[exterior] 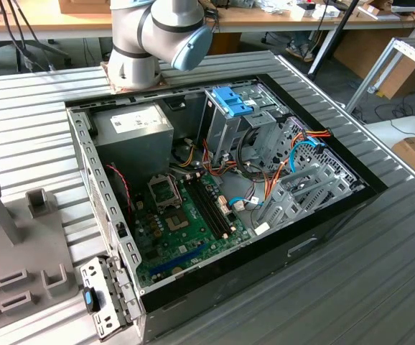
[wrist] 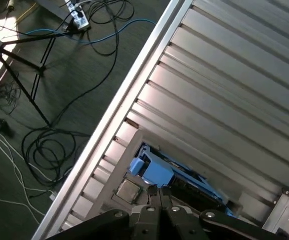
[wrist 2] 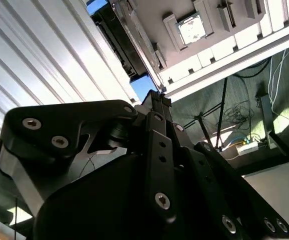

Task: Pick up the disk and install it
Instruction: 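Pick up the disk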

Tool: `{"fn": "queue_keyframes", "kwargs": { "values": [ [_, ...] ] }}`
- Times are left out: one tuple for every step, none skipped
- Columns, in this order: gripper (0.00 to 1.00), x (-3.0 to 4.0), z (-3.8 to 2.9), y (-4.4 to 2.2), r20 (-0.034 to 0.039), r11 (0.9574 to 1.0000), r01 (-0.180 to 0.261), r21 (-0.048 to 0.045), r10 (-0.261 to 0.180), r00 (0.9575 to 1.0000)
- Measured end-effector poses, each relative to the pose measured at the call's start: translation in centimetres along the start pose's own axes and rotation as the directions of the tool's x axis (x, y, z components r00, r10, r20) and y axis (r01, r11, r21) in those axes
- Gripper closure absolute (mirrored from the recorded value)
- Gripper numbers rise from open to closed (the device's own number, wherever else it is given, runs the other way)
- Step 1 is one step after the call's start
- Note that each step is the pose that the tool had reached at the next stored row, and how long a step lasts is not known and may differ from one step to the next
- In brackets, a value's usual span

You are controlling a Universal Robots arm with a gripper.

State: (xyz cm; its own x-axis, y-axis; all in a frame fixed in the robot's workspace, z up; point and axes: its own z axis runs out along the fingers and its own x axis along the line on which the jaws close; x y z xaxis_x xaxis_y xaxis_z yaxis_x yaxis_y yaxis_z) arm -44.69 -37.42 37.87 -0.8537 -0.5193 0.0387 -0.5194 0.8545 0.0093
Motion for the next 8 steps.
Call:
{"fn": "queue_keyframes", "kwargs": {
  "values": [
    [0.89, 0.0, 0.0, 0.0, -0.0004, 0.9995, 0.033, 0.0013, -0.033, 0.9995],
    [0.89, 0.0, 0.0, 0.0, -0.0006, 0.9983, 0.058, 0.0023, -0.058, 0.9983],
    [0.89, 0.0, 0.0, 0.0, -0.0008, 0.9974, 0.073, 0.0028, -0.073, 0.9974],
    [0.89, 0.0, 0.0, 0.0, -0.001, 0.9963, 0.086, 0.0033, -0.086, 0.9963],
    [0.89, 0.0, 0.0, 0.0, -0.0016, 0.9913, 0.131, 0.005, -0.131, 0.9914],
    [0.89, 0.0, 0.0, 0.0, -0.002, 0.9871, 0.16, 0.0061, -0.16, 0.9871],
    [0.89, 0.0, 0.0, 0.0, -0.0023, 0.9837, 0.18, 0.0068, -0.18, 0.9837],
    [0.89, 0.0, 0.01, 0.0, -0.0026, 0.9811, 0.193, 0.0074, -0.193, 0.9811]
  ]
}}
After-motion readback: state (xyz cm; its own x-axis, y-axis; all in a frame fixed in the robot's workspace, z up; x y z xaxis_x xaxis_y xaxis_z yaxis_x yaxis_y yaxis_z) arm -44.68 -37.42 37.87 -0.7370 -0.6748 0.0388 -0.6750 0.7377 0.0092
